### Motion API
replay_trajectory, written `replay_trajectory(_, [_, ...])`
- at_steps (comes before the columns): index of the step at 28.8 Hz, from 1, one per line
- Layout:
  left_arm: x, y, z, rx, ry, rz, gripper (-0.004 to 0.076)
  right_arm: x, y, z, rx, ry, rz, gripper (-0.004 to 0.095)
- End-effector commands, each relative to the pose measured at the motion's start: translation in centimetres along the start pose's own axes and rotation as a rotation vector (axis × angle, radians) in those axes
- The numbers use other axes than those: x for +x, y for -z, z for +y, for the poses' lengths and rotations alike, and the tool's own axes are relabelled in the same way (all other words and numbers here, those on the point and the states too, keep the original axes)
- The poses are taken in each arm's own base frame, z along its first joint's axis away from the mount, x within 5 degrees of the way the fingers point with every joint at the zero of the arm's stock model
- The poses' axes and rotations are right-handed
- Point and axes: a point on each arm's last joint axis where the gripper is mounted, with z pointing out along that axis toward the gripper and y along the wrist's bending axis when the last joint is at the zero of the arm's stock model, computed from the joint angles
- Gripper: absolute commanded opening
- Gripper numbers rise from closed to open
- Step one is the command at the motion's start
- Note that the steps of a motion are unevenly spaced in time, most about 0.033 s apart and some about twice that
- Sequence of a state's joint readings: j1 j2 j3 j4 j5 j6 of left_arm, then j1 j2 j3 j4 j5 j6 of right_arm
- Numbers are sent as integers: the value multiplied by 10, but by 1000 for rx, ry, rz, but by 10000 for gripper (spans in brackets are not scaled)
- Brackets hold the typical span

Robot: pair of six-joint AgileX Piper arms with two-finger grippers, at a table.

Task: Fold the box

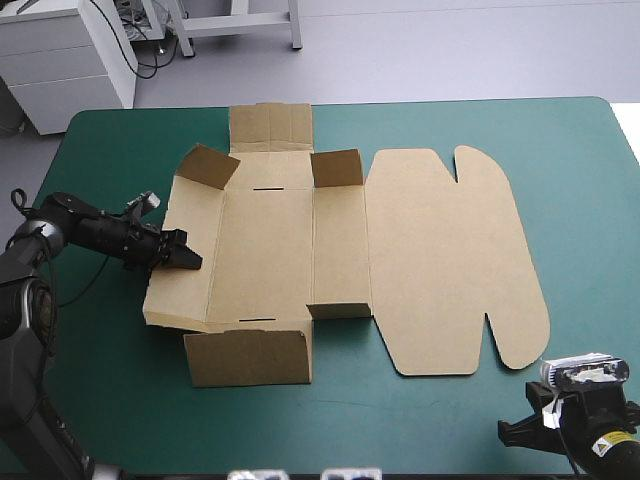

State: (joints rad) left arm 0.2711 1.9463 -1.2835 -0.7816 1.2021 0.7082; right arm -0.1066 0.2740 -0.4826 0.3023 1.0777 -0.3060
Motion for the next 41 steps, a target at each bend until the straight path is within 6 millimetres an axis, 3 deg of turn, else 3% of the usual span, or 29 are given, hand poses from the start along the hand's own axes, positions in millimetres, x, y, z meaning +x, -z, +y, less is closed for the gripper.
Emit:
replay_trajectory(1, [10, 3, -11, 2, -16, 106, -6, -10, 4, 0, 6, 5, -63, -4])
replay_trajectory(7, [11, 5, -4, -125, -94, 133, -8, -10, 4, 0, 6, 5, -63, -4])
replay_trajectory(13, [-14, 13, -31, -286, -304, 158, -8, -10, 4, 0, 6, 5, -63, -4])
replay_trajectory(20, [-72, 33, -115, -591, -712, -25, -8, -10, 4, 0, 5, 5, -62, -4])
replay_trajectory(27, [-105, 41, -216, -731, -1059, -427, -8, -10, 4, 0, 6, 1, -60, -4])
replay_trajectory(33, [-100, 15, -286, -872, -1473, -581, -8, -10, 4, 0, 6, 1, -60, -4])
replay_trajectory(41, [-77, -11, -352, -1012, -1847, -732, -8, -10, 4, 0, 6, 1, -60, -4])
